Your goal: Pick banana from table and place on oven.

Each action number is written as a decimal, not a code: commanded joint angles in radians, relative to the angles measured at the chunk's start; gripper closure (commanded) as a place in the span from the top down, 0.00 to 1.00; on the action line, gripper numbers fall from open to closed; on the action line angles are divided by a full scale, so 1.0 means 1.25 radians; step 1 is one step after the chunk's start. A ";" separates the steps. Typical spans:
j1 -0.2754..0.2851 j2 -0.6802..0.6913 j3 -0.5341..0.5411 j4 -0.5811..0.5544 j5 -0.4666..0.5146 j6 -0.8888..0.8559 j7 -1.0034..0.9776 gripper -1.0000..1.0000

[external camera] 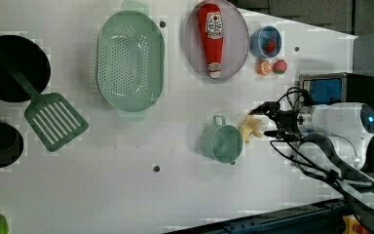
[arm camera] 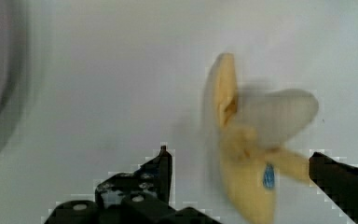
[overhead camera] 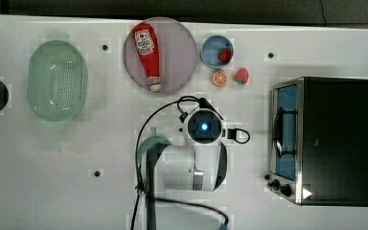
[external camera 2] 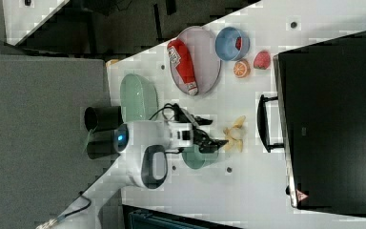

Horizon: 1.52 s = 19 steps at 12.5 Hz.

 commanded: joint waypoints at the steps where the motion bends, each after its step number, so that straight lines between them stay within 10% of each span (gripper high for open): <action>1: -0.010 0.053 0.010 -0.009 -0.001 0.077 -0.007 1.00; 4: -0.010 0.089 0.012 -0.012 -0.001 0.142 -0.006 0.96; 10: -0.009 0.063 0.019 -0.022 -0.001 0.148 -0.006 0.29; 15: -0.009 -0.047 0.020 -0.020 -0.001 0.113 -0.002 0.29; 19: -0.011 -0.279 0.019 0.055 -0.001 -0.225 -0.002 0.29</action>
